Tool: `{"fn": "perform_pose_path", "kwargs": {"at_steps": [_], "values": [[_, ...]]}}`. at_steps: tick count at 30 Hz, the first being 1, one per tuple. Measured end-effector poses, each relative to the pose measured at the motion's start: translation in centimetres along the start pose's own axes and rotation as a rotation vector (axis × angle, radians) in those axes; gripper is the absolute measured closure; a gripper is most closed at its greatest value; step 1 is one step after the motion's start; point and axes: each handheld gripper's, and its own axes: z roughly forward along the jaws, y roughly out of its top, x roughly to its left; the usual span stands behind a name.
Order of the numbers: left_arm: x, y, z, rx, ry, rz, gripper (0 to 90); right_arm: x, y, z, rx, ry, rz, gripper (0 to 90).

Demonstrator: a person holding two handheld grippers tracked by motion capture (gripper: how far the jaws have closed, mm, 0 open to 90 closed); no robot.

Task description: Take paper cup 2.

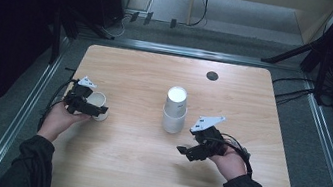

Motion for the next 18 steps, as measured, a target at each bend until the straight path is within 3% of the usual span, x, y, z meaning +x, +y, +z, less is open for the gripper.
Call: {"fn": "perform_pose_path", "kwargs": {"at_steps": [10, 14, 18], "values": [[-0.02, -0.02, 0.31, 0.02, -0.02, -0.013, 18.3, 0.09, 0.07, 0.14, 0.002, 0.002, -0.006, 22.1], [-0.06, 0.0, 0.62, 0.04, -0.02, -0.011, 13.4, 0.12, 0.08, 0.16, 0.005, 0.004, -0.009, 21.9], [0.04, 0.04, 0.45, 0.027, -0.027, -0.023, 12.1, 0.14, 0.08, 0.18, 0.006, 0.003, -0.013, 21.9]]}}
